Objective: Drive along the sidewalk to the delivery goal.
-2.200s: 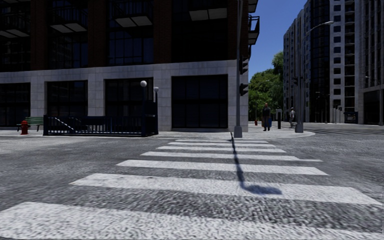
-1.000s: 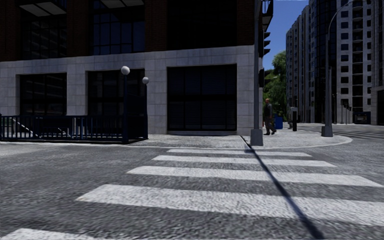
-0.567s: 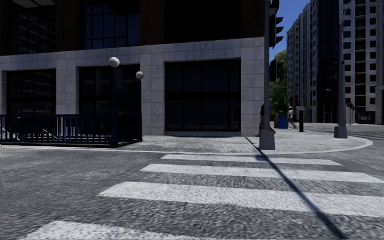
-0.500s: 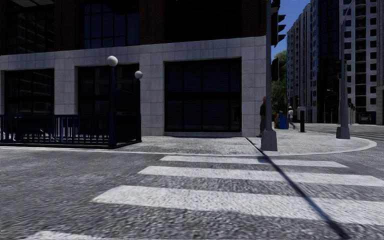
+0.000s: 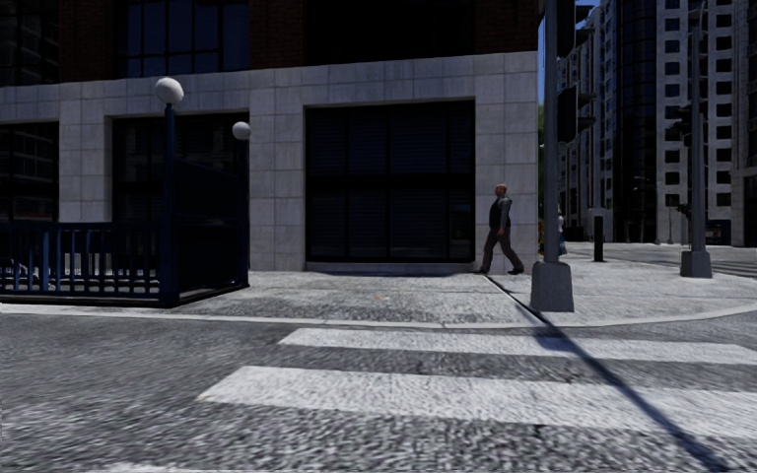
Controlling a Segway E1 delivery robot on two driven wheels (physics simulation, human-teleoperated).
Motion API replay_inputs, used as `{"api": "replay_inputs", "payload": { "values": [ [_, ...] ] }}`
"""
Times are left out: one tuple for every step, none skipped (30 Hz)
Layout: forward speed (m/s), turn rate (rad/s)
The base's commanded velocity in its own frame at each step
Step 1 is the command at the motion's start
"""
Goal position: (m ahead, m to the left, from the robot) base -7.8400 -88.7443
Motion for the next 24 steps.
{"api": "replay_inputs", "payload": {
  "values": [
    [1.88,-0.27],
    [1.87,-0.28],
    [1.86,-0.33],
    [1.85,-0.37],
    [1.85,-0.38],
    [1.85,-0.39],
    [1.85,-0.39],
    [1.85,-0.39],
    [1.85,-0.39],
    [1.85,-0.39],
    [1.84,-0.39],
    [1.84,-0.39],
    [1.84,-0.39],
    [1.83,-0.39],
    [1.82,-0.39],
    [1.82,-0.39],
    [1.82,-0.39],
    [1.82,-0.39],
    [1.82,-0.39],
    [1.82,-0.39],
    [1.82,-0.39],
    [1.82,-0.39],
    [1.82,-0.39],
    [1.82,-0.39]
  ]
}}
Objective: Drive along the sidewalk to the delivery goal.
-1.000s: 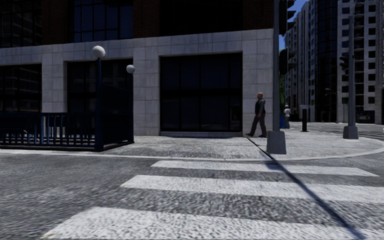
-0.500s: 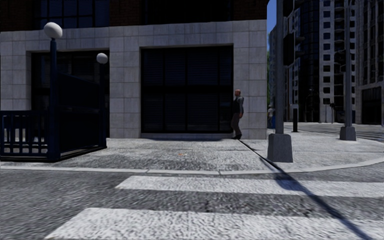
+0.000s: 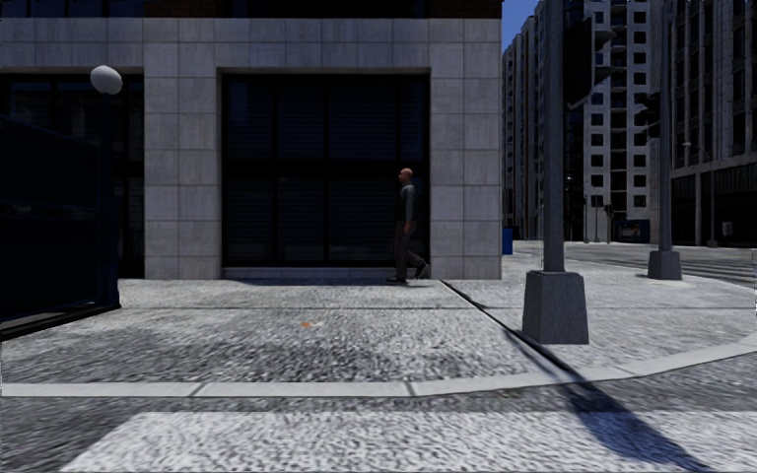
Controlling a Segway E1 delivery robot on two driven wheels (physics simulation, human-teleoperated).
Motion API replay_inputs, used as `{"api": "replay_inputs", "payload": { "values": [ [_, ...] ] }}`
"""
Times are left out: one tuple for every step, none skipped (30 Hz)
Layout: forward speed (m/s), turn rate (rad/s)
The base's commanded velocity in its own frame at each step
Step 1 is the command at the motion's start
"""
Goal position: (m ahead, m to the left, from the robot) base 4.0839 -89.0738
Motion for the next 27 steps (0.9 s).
{"api": "replay_inputs", "payload": {
  "values": [
    [1.82,-0.39],
    [1.82,-0.39],
    [1.82,-0.39],
    [1.82,-0.39],
    [1.82,-0.39],
    [1.82,-0.39],
    [1.82,-0.39],
    [1.82,-0.39],
    [1.82,-0.39],
    [1.82,-0.39],
    [1.81,-0.39],
    [1.75,-0.39],
    [1.66,-0.39],
    [1.60,-0.39],
    [1.53,-0.35],
    [1.51,-0.31],
    [1.50,-0.30],
    [1.50,-0.29],
    [1.50,-0.29],
    [1.50,-0.29],
    [1.50,-0.29],
    [1.50,-0.29],
    [1.50,-0.25],
    [1.50,-0.14],
    [1.50,0.00],
    [1.50,0.00],
    [1.50,0.00]
  ]
}}
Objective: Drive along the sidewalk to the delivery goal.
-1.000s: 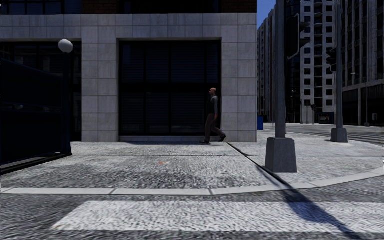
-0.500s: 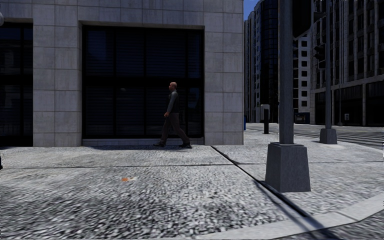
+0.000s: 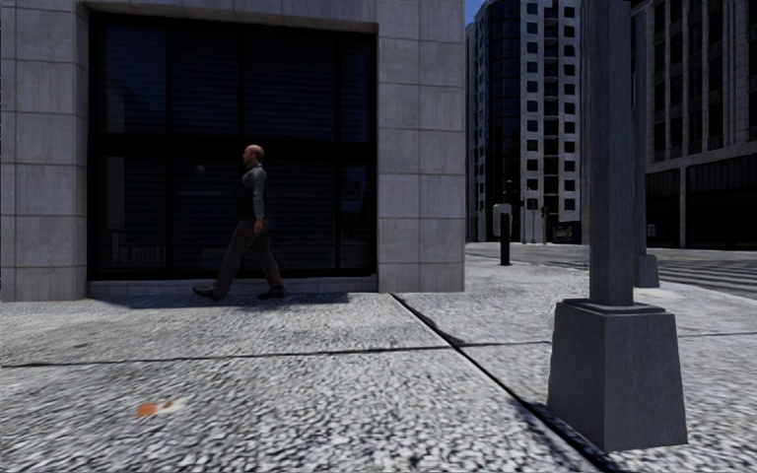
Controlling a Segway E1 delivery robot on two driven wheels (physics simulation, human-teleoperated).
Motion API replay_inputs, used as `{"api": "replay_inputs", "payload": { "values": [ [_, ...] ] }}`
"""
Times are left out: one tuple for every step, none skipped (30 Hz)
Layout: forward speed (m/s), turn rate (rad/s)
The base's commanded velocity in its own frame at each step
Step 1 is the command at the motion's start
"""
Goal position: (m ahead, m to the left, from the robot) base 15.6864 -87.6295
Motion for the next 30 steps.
{"api": "replay_inputs", "payload": {
  "values": [
    [1.50,0.00],
    [1.50,0.00],
    [1.50,0.00],
    [1.50,0.00],
    [1.50,0.00],
    [1.50,0.00],
    [1.50,0.00],
    [1.50,0.00],
    [1.50,0.00],
    [1.50,0.00],
    [1.50,0.00],
    [1.50,0.00],
    [1.50,0.00],
    [1.51,0.00],
    [1.51,0.00],
    [1.51,0.00],
    [1.51,0.00],
    [1.51,0.00],
    [1.51,0.00],
    [1.51,0.00],
    [1.51,0.00],
    [1.51,0.00],
    [1.51,0.00],
    [1.51,0.00],
    [1.51,0.00],
    [1.51,-0.13],
    [1.51,-0.22],
    [1.51,-0.30],
    [1.51,-0.37],
    [1.51,-0.40]
  ]
}}
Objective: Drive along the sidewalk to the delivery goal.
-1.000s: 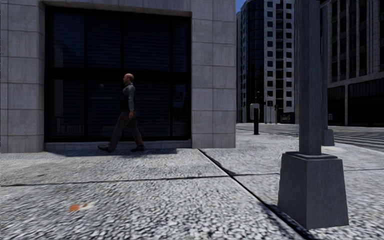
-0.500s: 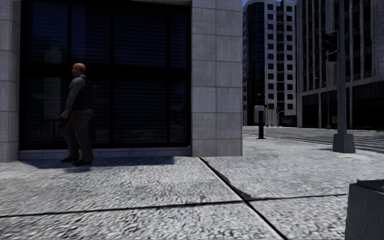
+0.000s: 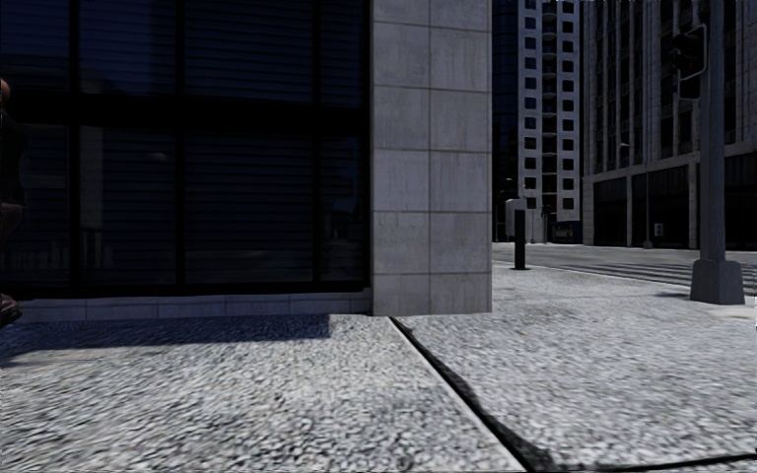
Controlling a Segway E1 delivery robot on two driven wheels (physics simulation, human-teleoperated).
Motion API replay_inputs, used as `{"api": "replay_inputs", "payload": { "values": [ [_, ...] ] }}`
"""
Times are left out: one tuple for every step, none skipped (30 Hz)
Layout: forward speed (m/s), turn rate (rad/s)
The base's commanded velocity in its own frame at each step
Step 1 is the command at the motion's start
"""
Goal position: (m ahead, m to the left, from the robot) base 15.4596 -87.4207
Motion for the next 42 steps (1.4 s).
{"api": "replay_inputs", "payload": {
  "values": [
    [1.51,-0.41],
    [1.51,-0.42],
    [1.51,-0.42],
    [1.51,-0.42],
    [1.51,-0.42],
    [1.51,-0.46],
    [1.51,-0.52],
    [1.51,-0.55],
    [1.51,-0.55],
    [1.51,-0.55],
    [1.51,-0.55],
    [1.51,-0.55],
    [1.51,-0.55],
    [1.51,-0.55],
    [1.51,-0.55],
    [1.51,-0.55],
    [1.51,-0.55],
    [1.51,-0.55],
    [1.51,-0.55],
    [1.51,-0.55],
    [1.51,-0.55],
    [1.51,-0.55],
    [1.51,-0.55],
    [1.51,-0.55],
    [1.51,-0.55],
    [1.51,-0.55],
    [1.51,-0.55],
    [1.51,-0.55],
    [1.51,-0.55],
    [1.52,-0.55],
    [1.52,-0.55],
    [1.52,-0.55],
    [1.52,-0.55],
    [1.52,-0.55],
    [1.52,-0.56],
    [1.52,-0.57],
    [1.52,-0.58],
    [1.52,-0.58],
    [1.52,-0.58],
    [1.52,-0.58],
    [1.52,-0.58],
    [1.52,-0.58]
  ]
}}
